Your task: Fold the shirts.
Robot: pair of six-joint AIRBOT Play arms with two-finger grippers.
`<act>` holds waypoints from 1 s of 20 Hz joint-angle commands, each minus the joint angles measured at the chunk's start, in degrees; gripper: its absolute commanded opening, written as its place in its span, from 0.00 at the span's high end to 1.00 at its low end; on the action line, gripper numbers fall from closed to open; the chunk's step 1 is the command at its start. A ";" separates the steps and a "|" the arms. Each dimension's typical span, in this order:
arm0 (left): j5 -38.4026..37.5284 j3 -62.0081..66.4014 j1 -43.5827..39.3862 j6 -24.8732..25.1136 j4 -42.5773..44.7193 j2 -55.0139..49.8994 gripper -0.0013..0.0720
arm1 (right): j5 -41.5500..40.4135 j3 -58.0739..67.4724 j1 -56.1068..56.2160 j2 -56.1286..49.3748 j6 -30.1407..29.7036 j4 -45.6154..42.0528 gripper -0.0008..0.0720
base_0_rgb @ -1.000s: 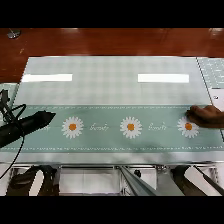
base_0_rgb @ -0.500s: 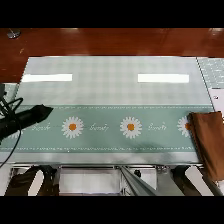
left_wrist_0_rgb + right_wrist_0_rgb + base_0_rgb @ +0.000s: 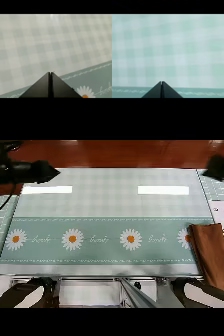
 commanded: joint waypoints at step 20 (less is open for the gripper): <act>-3.28 -7.08 -5.03 -13.11 21.75 -13.92 0.95 | -8.68 -14.60 19.12 -13.46 2.97 -10.91 0.96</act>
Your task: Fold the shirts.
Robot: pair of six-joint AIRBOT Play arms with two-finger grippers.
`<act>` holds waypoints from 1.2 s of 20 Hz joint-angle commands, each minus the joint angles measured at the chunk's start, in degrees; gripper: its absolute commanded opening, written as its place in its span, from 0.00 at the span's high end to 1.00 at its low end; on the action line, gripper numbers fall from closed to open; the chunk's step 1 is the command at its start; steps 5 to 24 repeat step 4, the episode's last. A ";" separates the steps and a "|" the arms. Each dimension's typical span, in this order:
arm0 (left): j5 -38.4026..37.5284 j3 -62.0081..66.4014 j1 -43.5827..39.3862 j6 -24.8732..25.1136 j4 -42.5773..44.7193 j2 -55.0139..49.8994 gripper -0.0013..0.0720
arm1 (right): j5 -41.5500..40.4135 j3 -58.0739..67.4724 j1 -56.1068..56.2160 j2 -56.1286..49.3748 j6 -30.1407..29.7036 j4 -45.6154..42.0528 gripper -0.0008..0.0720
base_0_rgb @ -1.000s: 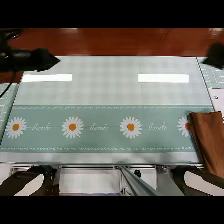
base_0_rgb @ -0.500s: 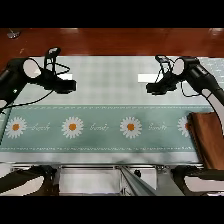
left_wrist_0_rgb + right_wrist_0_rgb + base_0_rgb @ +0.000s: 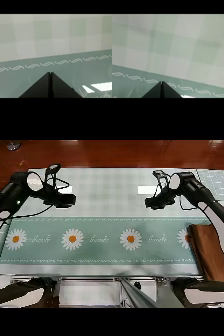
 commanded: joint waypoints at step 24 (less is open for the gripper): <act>-0.09 0.00 0.04 -0.13 0.07 -0.11 0.95 | -0.02 0.00 0.04 -0.02 0.07 0.02 0.96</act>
